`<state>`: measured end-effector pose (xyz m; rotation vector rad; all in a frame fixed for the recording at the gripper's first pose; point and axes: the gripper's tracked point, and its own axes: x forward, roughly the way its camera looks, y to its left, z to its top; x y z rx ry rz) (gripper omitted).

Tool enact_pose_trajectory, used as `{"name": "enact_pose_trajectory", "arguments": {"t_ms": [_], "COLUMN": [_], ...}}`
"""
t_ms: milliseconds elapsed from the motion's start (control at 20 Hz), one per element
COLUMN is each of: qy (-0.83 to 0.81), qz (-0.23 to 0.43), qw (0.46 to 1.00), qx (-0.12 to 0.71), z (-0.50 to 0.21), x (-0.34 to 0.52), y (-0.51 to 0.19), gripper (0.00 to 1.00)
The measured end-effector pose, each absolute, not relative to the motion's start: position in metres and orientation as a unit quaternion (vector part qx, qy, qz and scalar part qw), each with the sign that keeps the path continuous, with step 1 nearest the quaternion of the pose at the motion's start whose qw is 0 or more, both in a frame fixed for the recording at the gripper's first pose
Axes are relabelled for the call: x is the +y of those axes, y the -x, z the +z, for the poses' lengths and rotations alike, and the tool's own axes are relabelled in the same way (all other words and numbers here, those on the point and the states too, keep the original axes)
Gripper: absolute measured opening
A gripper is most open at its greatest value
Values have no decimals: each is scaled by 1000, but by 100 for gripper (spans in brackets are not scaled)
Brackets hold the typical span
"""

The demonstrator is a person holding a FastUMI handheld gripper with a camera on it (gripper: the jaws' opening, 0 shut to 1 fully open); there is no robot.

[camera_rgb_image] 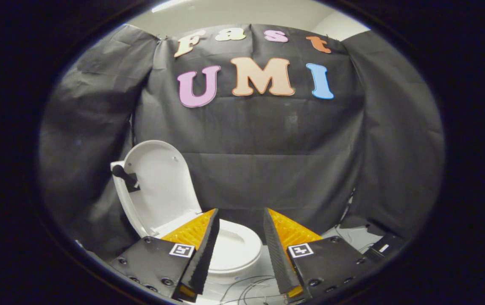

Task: Open the toilet lid.

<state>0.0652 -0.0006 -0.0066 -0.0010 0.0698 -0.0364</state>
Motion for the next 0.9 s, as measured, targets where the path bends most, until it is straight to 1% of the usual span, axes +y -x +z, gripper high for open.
{"name": "enact_pose_trajectory", "arguments": {"t_ms": [100,300,500,650,900], "qy": [-17,-34,-23,-16,-2], "qz": [-5,-9,-4,-2,-3], "qw": [1000,999,1000,1000,1000], "qx": [20,15,11,-11,-2], "z": [0,2,4,12,8], "x": [3,-1,3,5,5], "y": [-58,-41,-23,-15,-5], "gripper": [66,66,65,65,65]}}
